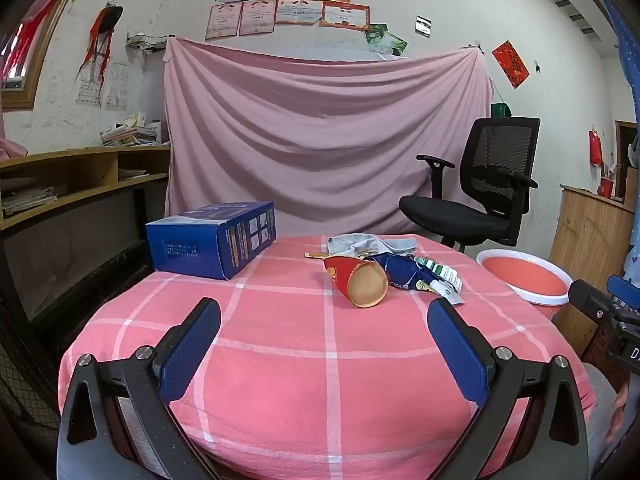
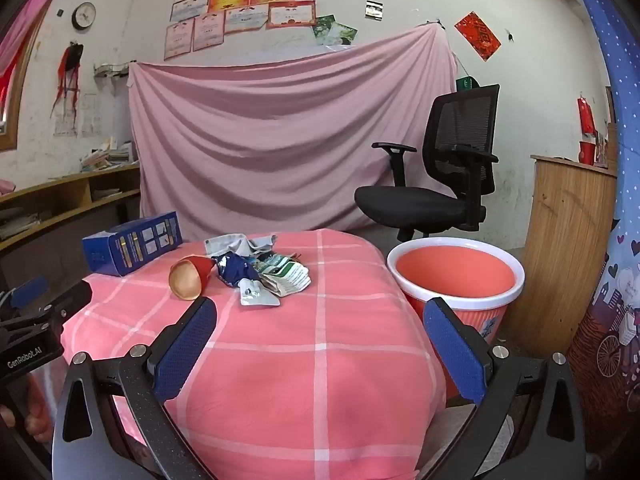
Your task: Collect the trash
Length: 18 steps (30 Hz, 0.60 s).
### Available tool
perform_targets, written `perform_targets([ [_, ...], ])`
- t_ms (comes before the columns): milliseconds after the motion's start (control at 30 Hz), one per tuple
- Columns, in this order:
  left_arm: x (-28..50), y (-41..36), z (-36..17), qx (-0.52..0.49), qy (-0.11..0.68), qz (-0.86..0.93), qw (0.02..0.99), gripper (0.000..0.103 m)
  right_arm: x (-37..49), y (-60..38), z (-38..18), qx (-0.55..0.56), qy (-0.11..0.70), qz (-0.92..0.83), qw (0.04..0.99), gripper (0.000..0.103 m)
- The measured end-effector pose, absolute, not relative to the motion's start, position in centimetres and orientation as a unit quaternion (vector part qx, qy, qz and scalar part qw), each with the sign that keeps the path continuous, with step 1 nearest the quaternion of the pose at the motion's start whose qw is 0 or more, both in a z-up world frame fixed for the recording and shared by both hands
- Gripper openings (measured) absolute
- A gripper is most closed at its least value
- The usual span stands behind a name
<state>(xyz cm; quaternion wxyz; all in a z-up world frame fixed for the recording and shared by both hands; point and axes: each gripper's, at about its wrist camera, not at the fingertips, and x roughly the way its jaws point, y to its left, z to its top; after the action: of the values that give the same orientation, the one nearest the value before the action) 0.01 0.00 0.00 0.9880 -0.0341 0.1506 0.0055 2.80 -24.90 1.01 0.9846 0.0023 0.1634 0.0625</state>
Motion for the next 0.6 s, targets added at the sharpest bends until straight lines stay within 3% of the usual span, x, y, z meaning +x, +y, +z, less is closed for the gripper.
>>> perform_targets([
  [600,0.00,-0.02,0.00,-0.032,0.148,0.007,0.988,0.101,2.86,-24.94,0.99,0.004,0.162,0.063,0.985,0.103],
])
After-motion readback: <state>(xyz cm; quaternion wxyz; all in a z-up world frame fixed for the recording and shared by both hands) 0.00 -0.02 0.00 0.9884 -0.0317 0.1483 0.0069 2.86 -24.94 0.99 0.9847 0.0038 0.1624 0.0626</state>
